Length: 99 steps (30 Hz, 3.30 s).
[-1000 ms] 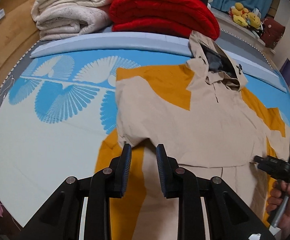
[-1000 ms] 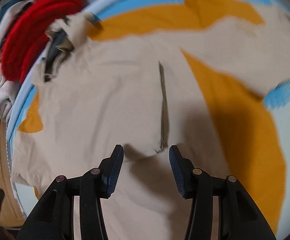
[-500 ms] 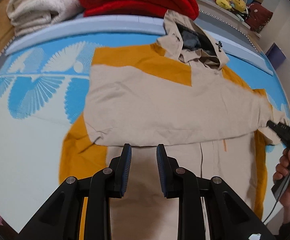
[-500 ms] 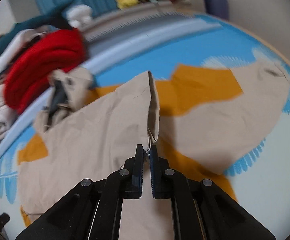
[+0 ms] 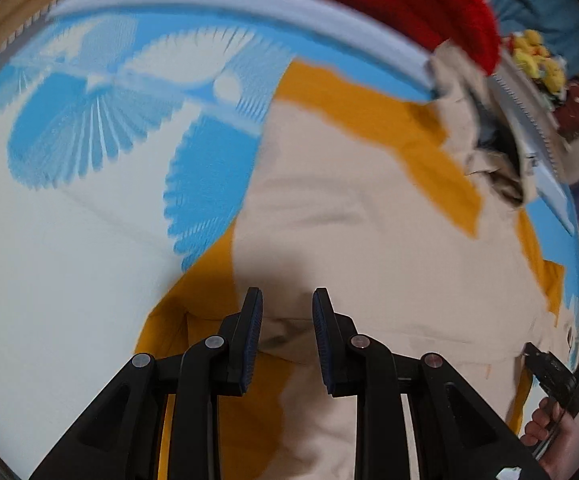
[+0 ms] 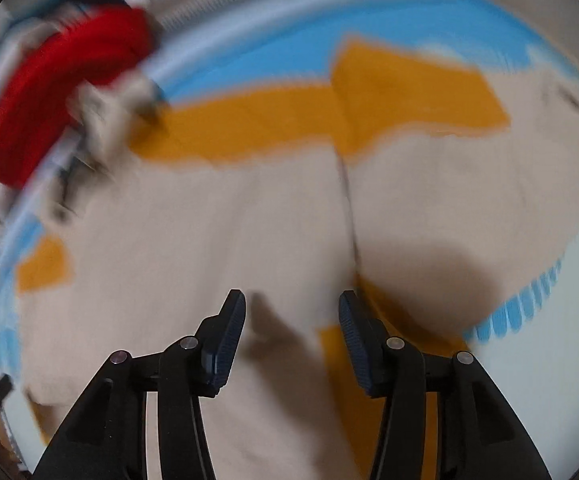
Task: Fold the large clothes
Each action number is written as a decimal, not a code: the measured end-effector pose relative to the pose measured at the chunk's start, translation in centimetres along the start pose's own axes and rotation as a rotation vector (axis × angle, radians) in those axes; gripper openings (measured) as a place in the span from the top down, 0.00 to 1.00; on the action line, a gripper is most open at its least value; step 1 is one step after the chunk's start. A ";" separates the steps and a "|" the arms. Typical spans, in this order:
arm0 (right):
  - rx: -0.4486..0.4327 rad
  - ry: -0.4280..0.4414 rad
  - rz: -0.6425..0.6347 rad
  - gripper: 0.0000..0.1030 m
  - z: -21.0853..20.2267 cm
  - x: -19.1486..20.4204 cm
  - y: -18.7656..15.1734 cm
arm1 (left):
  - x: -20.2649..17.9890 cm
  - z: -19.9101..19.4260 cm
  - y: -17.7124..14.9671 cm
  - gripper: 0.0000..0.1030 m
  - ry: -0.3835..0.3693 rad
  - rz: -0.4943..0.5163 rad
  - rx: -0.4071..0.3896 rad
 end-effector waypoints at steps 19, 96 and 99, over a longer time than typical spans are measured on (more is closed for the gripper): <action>-0.443 -0.006 -0.047 0.52 -17.2 -9.4 7.4 | -10.1 -8.4 -1.4 0.71 0.090 0.361 -0.173; -0.133 0.463 -0.486 0.92 -13.9 24.8 -7.8 | -1.0 -12.4 2.6 0.71 -0.074 -0.024 -0.128; -0.151 0.405 -0.547 0.92 -14.9 23.1 -9.7 | -1.1 -11.9 2.0 0.71 -0.123 -0.055 -0.096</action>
Point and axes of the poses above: each gripper's, at about its wrist camera, not at the fingertips, and z roughly the way its jaws point, x to its left, y to its top, the point moved 8 cm from there along z, roughly the way its jaws point, and after that the axes turned 8 degrees about -y, right-handed, at the moved point
